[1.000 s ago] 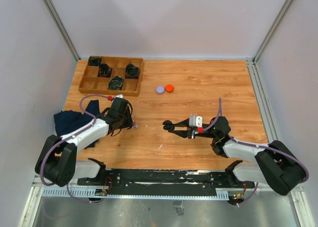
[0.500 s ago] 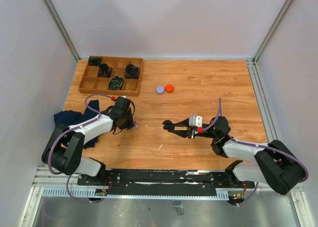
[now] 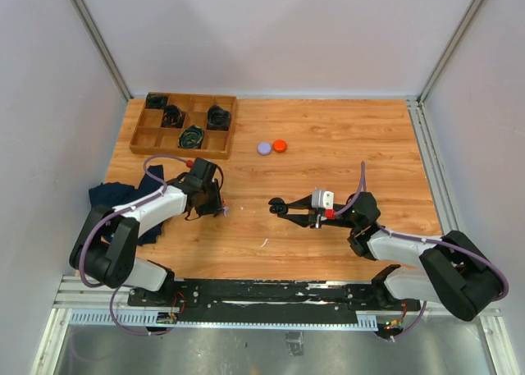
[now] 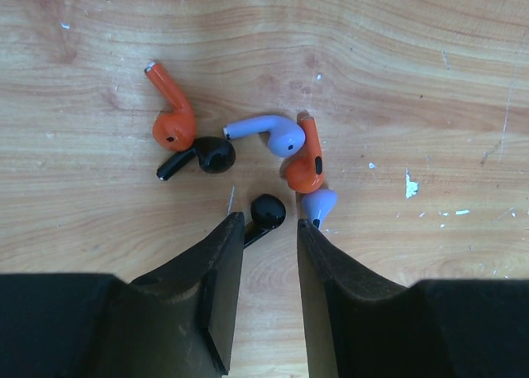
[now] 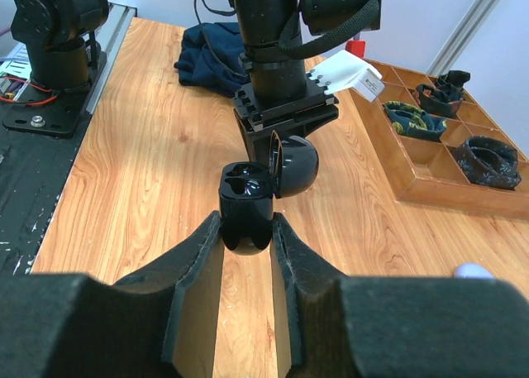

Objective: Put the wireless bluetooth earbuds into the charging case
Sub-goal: Pick up the earbud from the center of the board.

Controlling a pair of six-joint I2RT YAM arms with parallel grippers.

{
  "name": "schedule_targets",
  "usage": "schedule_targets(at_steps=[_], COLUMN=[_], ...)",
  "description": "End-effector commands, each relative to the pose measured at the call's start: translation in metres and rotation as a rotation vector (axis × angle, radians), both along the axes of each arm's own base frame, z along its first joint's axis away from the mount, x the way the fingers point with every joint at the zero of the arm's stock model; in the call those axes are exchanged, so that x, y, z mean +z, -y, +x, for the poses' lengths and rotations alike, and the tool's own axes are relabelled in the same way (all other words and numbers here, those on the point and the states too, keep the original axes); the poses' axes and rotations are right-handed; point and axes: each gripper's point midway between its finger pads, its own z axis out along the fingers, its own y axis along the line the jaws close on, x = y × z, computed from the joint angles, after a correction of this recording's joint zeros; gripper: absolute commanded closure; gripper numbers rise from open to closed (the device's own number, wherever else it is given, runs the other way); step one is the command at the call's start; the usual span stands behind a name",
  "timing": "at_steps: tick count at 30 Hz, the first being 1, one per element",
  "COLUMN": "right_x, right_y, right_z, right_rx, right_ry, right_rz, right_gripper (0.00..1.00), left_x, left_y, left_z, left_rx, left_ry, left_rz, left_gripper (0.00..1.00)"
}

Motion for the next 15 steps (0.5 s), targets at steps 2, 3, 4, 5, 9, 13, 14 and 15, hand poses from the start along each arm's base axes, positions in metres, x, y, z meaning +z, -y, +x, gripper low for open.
schedule_targets(at_steps=[2, 3, 4, 5, 9, 13, 14, 15], right_x=[0.003, 0.003, 0.003, 0.003, 0.003, 0.003, 0.003, 0.003], right_y=[-0.002, -0.002, -0.002, -0.002, -0.002, -0.002, -0.002, -0.002], right_z=[-0.003, -0.003, -0.003, -0.003, -0.003, -0.003, -0.003, -0.003], right_rx=[0.006, 0.005, 0.005, 0.005, 0.005, 0.005, 0.005, 0.005], right_ry=[0.038, 0.037, 0.036, 0.035, 0.035, 0.032, 0.033, 0.032], right_rz=[0.016, 0.016, 0.016, 0.016, 0.017, 0.016, 0.017, 0.016], right_gripper=[0.97, 0.97, 0.97, 0.97, 0.97, 0.97, 0.97, 0.97], left_x=[0.003, 0.003, 0.003, 0.002, -0.002, -0.006, -0.008, -0.010], left_y=[-0.005, -0.004, -0.003, -0.003, -0.005, -0.005, -0.006, -0.006], left_z=[0.003, 0.004, 0.004, 0.005, 0.007, 0.007, 0.006, 0.005], left_rx=[-0.020, -0.027, -0.035, -0.041, -0.060, -0.087, -0.095, -0.104], left_ry=[-0.027, -0.029, -0.034, -0.040, -0.058, -0.079, -0.091, -0.101], left_rz=[0.045, 0.047, 0.049, 0.054, 0.089, 0.119, 0.133, 0.151], left_gripper=[0.62, 0.62, 0.62, 0.63, 0.65, 0.66, 0.66, 0.66])
